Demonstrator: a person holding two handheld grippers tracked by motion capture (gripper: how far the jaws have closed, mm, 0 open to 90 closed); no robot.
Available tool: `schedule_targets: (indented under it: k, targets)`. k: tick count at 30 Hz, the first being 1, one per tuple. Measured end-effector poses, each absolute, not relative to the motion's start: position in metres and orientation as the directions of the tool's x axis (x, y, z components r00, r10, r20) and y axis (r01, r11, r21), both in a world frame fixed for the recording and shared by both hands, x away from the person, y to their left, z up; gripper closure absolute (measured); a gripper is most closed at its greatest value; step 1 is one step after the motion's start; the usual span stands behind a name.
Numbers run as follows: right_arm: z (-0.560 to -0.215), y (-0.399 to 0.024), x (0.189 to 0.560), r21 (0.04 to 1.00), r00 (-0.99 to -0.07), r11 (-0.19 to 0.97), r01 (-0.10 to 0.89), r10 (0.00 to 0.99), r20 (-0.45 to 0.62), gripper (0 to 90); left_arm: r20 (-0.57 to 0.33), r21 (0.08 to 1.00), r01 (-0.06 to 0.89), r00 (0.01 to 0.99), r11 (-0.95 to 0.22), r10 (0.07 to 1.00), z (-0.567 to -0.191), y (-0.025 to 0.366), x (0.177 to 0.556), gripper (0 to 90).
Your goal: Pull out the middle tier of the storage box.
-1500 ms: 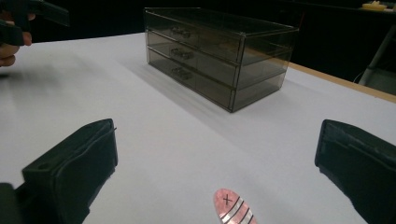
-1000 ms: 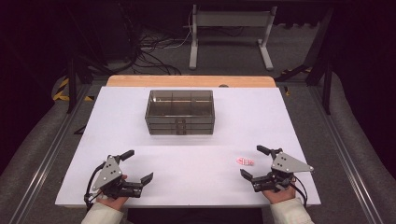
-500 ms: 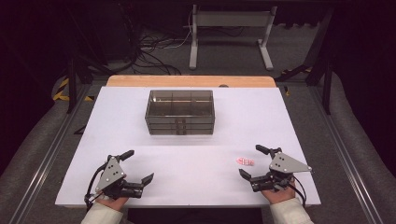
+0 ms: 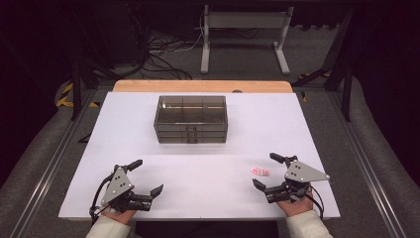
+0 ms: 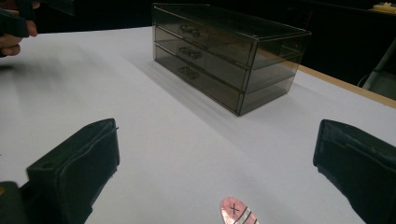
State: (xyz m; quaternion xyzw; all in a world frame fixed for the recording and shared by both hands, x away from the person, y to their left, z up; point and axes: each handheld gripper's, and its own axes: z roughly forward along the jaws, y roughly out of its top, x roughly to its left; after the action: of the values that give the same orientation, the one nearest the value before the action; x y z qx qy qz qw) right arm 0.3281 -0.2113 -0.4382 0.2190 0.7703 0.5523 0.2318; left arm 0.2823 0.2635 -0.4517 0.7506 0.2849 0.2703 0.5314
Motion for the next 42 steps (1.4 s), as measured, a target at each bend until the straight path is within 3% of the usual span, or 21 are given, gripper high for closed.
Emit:
schedule_targets:
  k: [15,42]
  targets:
    - [-0.426,-0.192,0.335,0.953,-0.818,0.300,0.038,0.557,-0.143,0.0,0.104,0.952,0.139,0.695,-0.274,0.711,-0.452,0.263,0.282,0.8]
    - [-0.407,-0.149,0.362,0.935,-0.861,0.351,0.051,0.490,-0.137,0.0,0.101,0.951,0.142,0.698,-0.276,0.708,-0.452,0.262,0.283,0.8]
